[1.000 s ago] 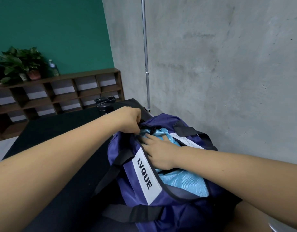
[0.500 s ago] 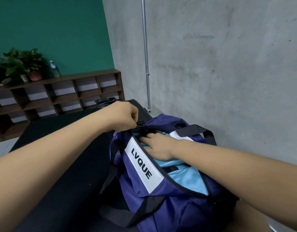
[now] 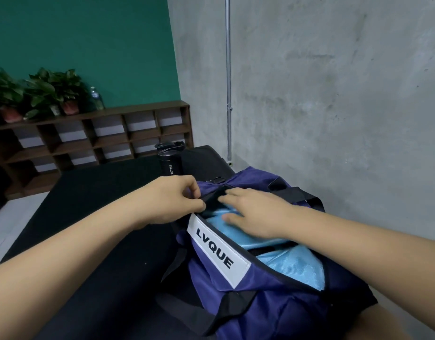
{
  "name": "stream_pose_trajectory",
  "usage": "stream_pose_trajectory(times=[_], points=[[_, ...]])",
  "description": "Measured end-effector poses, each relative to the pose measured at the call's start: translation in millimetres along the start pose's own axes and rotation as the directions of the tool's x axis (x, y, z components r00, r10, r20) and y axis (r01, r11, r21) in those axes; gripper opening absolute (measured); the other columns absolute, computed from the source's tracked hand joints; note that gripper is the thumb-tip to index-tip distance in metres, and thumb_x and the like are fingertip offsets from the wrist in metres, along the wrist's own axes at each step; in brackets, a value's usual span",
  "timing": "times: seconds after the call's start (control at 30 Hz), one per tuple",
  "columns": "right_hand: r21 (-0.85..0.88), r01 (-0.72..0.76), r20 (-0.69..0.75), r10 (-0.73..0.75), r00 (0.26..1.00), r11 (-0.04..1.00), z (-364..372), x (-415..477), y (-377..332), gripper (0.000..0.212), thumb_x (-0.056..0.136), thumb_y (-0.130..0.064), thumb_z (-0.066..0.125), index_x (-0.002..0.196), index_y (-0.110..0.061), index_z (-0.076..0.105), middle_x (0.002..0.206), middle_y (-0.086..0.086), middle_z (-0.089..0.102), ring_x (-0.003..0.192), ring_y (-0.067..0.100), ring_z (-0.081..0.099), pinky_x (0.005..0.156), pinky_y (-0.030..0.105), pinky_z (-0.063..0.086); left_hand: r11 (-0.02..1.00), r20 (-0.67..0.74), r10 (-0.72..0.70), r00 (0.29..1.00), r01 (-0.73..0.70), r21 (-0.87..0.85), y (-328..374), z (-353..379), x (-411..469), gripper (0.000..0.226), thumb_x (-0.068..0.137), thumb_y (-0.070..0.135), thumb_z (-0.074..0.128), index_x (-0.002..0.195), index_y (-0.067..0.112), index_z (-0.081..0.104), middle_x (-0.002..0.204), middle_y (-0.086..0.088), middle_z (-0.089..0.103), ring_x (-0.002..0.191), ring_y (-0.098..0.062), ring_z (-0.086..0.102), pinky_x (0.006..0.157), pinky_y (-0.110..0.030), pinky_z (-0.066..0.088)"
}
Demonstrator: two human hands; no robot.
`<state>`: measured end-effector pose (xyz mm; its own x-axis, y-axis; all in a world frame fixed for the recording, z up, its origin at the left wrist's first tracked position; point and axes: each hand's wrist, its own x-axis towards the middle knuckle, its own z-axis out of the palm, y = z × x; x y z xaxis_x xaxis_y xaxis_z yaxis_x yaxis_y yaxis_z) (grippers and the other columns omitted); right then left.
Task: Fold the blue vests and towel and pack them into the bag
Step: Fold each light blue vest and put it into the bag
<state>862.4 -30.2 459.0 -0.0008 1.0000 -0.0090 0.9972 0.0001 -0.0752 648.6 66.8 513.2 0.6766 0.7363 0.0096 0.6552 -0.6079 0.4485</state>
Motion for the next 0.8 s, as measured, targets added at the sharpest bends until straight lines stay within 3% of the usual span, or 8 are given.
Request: stream_pose_trajectory(times=[0.1,0.17,0.27,0.4,0.57,0.8], points=[[-0.029,-0.004,-0.216,-0.002,0.976,1.000,-26.0,-2.1,-3.5,0.037,0.105,-0.046,0.048,0.136,-0.031,0.062,0.131,0.000,0.068,0.123,0.028,0.063,0.099,0.045,0.052,0.982,-0.028,-0.010,1.000,0.005,-0.187,-16.6,12.3,-24.2,0.035,0.085,0.066,0.076,0.097,0.034,0.067,0.090,0.010,0.074,0.081,-0.010,0.068,0.080,-0.031,0.055],[0.039,0.018,-0.323,-0.005,0.947,0.999,-40.1,-1.1,-15.3,0.032,0.102,-0.047,0.046,0.121,-0.030,0.067,0.114,-0.003,0.070,0.109,0.026,0.066,0.091,0.044,0.054,0.970,-0.060,-0.022,0.998,0.007,-0.243,-29.6,18.5,-41.0,0.038,0.086,0.070,0.073,0.100,0.035,0.066,0.094,0.011,0.074,0.082,-0.008,0.067,0.079,-0.030,0.054],[0.118,0.113,-0.400,-0.057,0.915,0.987,-54.2,4.0,-48.2,0.035,0.097,-0.053,0.040,0.111,-0.033,0.066,0.104,-0.010,0.066,0.099,0.020,0.064,0.087,0.045,0.055,0.974,-0.133,-0.061,0.989,0.030,-0.224,-56.2,23.2,-65.3,0.033,0.088,0.066,0.074,0.102,0.038,0.065,0.098,0.013,0.071,0.081,-0.003,0.064,0.073,-0.022,0.050],[0.138,0.219,-0.378,-0.153,0.913,0.966,-46.8,22.0,-105.1,0.029,0.103,-0.052,0.046,0.116,-0.034,0.066,0.108,-0.012,0.063,0.105,0.017,0.061,0.092,0.045,0.053,0.970,-0.211,-0.152,0.966,0.105,-0.219,-105.0,24.7,-100.0,0.026,0.090,0.057,0.076,0.101,0.036,0.064,0.097,0.015,0.071,0.082,-0.001,0.064,0.074,-0.021,0.050],[0.155,0.323,-0.277,-0.273,0.921,0.934,-9.6,50.5,-189.3,0.037,0.106,-0.054,0.047,0.133,-0.032,0.060,0.121,-0.010,0.061,0.118,0.016,0.057,0.100,0.044,0.050,0.957,-0.294,-0.263,0.919,0.209,-0.200,-173.0,28.6,-154.9,0.015,0.093,0.044,0.076,0.093,0.033,0.065,0.093,0.020,0.071,0.081,-0.005,0.065,0.071,-0.026,0.053],[0.264,0.334,-0.119,-0.314,0.942,0.905,63.4,82.2,-285.2,0.038,0.108,-0.052,0.047,0.136,-0.029,0.057,0.125,-0.008,0.059,0.118,0.017,0.054,0.094,0.041,0.051,0.886,-0.353,-0.462,0.813,0.405,-0.227,-269.1,29.1,-225.6,0.012,0.091,0.037,0.077,0.088,0.029,0.068,0.081,0.019,0.072,0.076,-0.002,0.066,0.069,-0.024,0.050]])
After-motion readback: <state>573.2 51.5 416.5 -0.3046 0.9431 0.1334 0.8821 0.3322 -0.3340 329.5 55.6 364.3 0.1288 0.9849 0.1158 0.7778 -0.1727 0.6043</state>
